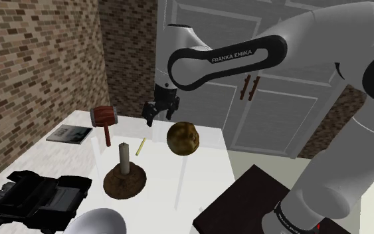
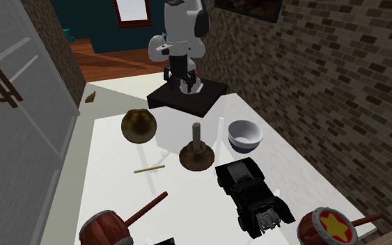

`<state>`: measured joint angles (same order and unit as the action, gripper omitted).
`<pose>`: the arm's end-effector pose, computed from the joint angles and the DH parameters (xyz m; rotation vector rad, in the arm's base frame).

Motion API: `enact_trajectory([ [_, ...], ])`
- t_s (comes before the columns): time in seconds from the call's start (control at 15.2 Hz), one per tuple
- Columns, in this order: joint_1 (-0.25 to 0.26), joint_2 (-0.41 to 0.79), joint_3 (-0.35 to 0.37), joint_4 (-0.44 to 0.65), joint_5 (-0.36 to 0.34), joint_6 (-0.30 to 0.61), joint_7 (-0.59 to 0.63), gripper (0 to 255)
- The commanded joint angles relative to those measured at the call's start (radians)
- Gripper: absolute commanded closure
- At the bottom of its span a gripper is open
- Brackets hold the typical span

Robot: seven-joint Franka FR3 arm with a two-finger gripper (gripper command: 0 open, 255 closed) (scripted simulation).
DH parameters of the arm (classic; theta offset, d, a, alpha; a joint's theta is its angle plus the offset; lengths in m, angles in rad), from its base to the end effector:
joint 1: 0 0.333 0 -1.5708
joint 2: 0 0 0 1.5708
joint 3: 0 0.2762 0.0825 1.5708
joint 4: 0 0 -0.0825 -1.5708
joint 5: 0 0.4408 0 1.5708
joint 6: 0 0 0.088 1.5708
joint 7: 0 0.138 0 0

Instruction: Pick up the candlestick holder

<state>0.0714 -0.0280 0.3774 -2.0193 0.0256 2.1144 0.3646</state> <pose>0.5533 0.2690 0.3794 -3.0759 -0.1120 -0.1639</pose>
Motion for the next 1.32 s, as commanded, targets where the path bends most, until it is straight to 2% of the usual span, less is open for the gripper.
enact_trajectory([
  [0.0, 0.013, 0.070, 0.016, 0.045, -0.029, 0.014, 0.043, 0],
  [0.33, 0.066, 0.268, 0.033, 0.202, -0.117, 0.022, 0.149, 0],
  [0.73, 0.153, 0.493, 0.021, 0.421, -0.197, -0.006, 0.237, 0],
  [1.25, 0.159, 0.533, 0.009, 0.376, -0.216, 0.077, 0.247, 0],
])
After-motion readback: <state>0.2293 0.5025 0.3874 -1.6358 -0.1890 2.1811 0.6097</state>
